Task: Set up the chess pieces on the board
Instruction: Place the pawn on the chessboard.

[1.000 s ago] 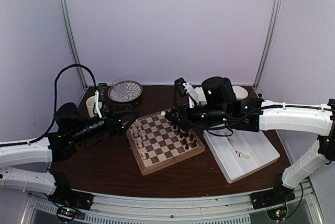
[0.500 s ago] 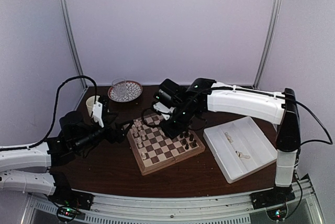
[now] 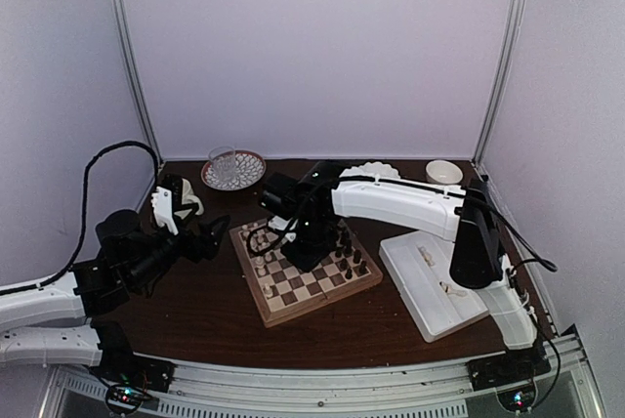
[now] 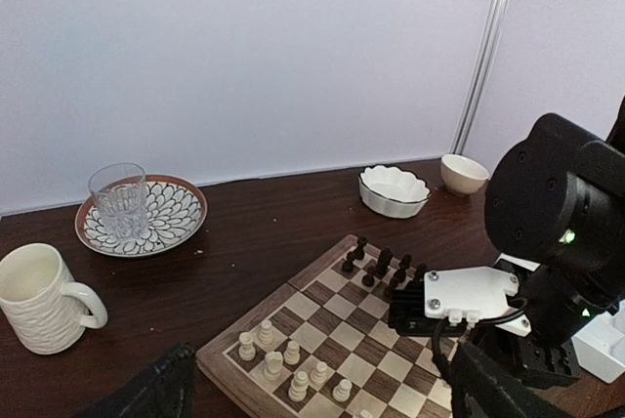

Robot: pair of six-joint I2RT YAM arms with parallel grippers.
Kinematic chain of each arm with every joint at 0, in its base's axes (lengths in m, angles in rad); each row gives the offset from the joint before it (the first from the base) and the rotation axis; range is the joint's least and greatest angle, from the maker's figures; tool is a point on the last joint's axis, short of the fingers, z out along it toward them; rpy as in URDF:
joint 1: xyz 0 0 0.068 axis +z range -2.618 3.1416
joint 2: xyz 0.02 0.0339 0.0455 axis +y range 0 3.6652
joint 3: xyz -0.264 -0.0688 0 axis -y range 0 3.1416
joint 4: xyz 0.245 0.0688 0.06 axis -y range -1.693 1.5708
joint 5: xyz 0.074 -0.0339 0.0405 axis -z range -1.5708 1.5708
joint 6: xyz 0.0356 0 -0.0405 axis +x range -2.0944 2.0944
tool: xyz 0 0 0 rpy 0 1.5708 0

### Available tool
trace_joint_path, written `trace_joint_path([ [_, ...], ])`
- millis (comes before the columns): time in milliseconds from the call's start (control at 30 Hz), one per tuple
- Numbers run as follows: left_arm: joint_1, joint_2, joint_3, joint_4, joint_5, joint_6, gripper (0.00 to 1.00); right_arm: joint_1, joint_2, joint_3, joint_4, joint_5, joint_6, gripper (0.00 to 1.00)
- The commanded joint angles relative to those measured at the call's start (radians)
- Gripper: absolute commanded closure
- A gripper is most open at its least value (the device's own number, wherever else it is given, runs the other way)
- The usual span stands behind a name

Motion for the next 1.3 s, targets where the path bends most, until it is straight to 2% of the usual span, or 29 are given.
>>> trace_joint_path([
  [0,0.006,-0.014,-0.013,0.019,-0.052,0.014,0.10,0.004,0.038,0.085,-0.042,0.001,-0.020,0.95],
  [533,0.006,0.007,0.005,0.001,-0.033,0.004,0.10,0.003,0.134,0.149,-0.062,-0.005,-0.028,0.92],
  [800,0.007,0.003,0.004,-0.002,-0.031,0.002,0.10,0.003,0.139,0.150,-0.047,-0.005,-0.032,0.77],
  [933,0.006,0.004,0.004,-0.002,-0.031,0.000,0.10,0.003,0.118,0.141,-0.026,-0.012,-0.028,0.65],
  [1100,0.006,0.018,0.013,-0.011,-0.021,-0.002,0.10,0.003,0.007,0.054,0.059,-0.044,-0.037,0.61],
  [1267,0.006,0.072,0.066,-0.083,-0.012,-0.023,0.12,0.003,-0.284,-0.276,0.341,-0.049,-0.074,0.58],
])
